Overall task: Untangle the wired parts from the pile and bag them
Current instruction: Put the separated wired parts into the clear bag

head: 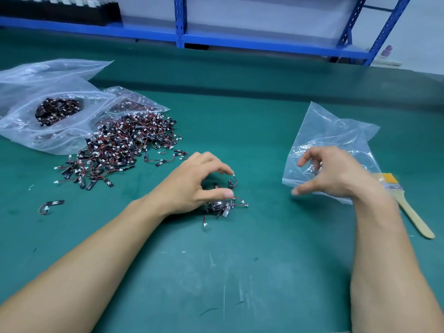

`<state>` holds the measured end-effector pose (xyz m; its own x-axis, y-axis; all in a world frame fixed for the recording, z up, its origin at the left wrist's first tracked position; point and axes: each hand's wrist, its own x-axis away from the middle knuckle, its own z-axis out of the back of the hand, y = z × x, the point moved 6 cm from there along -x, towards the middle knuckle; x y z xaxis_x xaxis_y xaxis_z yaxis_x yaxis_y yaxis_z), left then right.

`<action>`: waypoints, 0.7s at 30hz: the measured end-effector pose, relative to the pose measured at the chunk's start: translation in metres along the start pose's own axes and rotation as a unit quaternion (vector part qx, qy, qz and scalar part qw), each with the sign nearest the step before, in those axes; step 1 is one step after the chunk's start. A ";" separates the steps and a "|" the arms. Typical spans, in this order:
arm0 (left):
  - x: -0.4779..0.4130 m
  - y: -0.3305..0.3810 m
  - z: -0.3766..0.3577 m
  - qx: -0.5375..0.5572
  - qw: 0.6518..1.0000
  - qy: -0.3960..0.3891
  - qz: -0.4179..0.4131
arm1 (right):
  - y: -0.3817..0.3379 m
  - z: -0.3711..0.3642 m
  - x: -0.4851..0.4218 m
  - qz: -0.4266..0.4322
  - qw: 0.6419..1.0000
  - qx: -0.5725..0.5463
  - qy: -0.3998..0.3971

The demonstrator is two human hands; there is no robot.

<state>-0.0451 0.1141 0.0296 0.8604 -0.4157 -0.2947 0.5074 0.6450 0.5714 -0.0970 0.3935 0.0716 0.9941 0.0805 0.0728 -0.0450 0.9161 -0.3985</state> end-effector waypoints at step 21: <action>-0.008 -0.001 -0.009 -0.080 0.996 0.004 -0.032 | -0.060 -0.039 0.000 0.136 0.963 -0.230 0.022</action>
<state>-0.0518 0.1219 0.0244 0.8255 -0.4548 -0.3342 0.5625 0.7109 0.4222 -0.0901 0.3230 0.0601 0.9552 0.2672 -0.1272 -0.2667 0.5911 -0.7612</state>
